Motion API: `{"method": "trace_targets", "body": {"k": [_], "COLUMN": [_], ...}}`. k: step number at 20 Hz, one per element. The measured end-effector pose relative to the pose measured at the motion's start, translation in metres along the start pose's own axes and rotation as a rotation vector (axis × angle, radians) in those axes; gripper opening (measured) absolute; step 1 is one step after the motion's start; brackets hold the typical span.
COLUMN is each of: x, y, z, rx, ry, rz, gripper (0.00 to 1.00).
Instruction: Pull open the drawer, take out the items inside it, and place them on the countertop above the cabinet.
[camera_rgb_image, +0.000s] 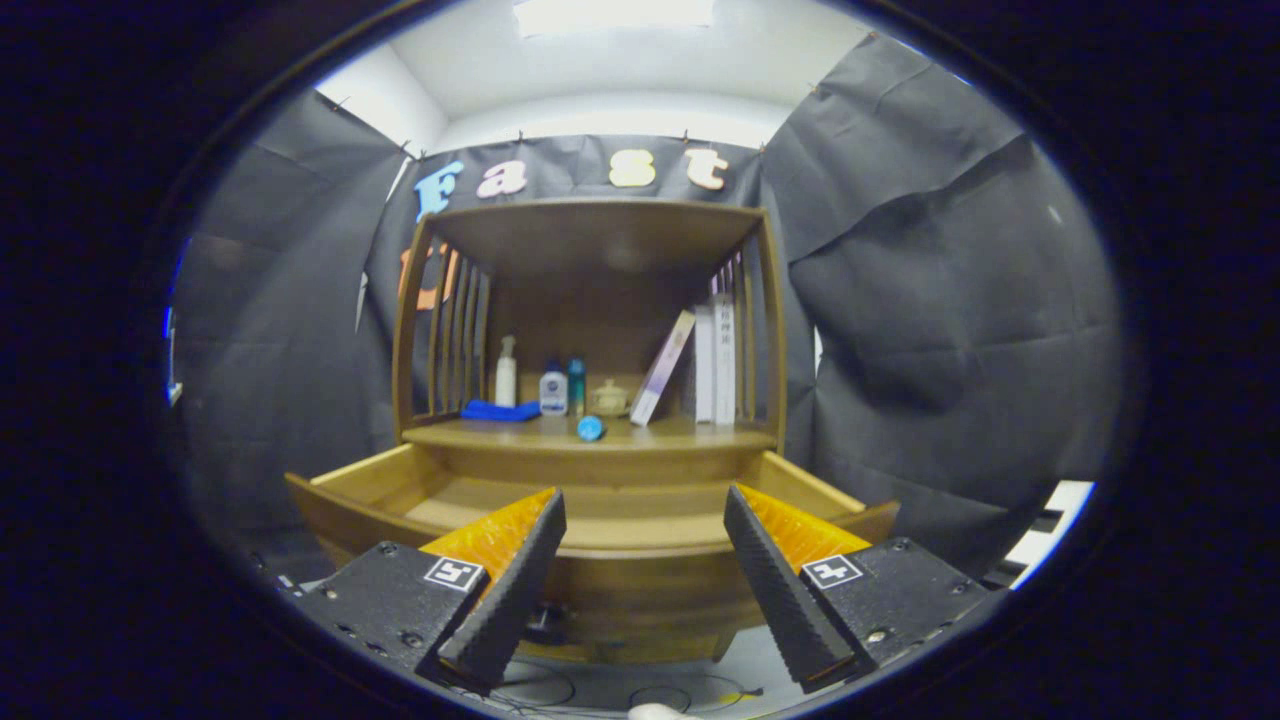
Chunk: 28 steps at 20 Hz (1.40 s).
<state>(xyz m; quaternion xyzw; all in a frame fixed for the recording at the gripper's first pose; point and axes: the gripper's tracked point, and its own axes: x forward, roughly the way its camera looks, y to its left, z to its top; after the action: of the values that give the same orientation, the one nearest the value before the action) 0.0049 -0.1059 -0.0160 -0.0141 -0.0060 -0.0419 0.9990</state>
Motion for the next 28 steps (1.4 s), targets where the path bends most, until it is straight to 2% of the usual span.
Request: {"method": "trace_targets", "body": {"k": [5,11,13,19,23,28], "x": [-0.002,0.026,0.028,0.033,0.055,0.098], "y": [0.042,0.053,0.053,0.063,0.065,0.07], "z": [-0.049,-0.067,-0.066,-0.064,-0.062,-0.055], "rx": [-0.036,-0.012,-0.014,-0.042,-0.034,-0.021], "ry": [0.09,0.139,0.127,0.108,0.114,0.126], "rz": [0.08,0.039,0.007,0.015,0.039,0.022], "gripper": [1.0,1.0,1.0,0.99,0.99,0.99]}}
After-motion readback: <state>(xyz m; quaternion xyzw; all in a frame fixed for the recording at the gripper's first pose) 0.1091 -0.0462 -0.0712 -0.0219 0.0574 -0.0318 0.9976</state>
